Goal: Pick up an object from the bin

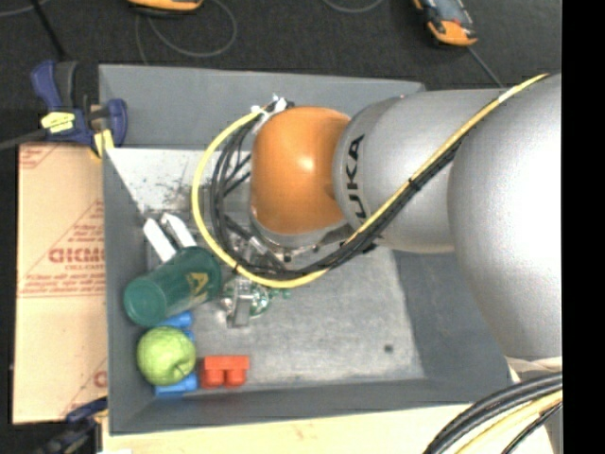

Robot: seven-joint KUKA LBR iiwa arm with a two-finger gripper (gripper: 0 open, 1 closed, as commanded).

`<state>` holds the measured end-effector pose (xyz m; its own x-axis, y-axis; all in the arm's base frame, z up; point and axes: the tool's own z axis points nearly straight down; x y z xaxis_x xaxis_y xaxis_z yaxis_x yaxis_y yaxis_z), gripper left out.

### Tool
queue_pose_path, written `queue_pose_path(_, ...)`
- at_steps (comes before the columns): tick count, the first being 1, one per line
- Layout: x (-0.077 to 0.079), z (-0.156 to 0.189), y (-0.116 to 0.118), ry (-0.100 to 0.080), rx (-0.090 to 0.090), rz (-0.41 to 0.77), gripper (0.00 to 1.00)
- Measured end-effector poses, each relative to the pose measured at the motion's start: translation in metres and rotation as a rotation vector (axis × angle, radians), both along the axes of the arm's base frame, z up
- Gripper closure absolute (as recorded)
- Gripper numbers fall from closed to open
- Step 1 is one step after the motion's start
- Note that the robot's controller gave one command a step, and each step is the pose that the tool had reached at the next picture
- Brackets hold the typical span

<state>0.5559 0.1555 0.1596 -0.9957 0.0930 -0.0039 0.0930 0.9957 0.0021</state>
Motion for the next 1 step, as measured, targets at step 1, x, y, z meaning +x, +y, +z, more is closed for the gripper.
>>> queue_pose_path(1,0.0025,-0.0236,-0.0219,0.0,-0.003,0.025,0.0)
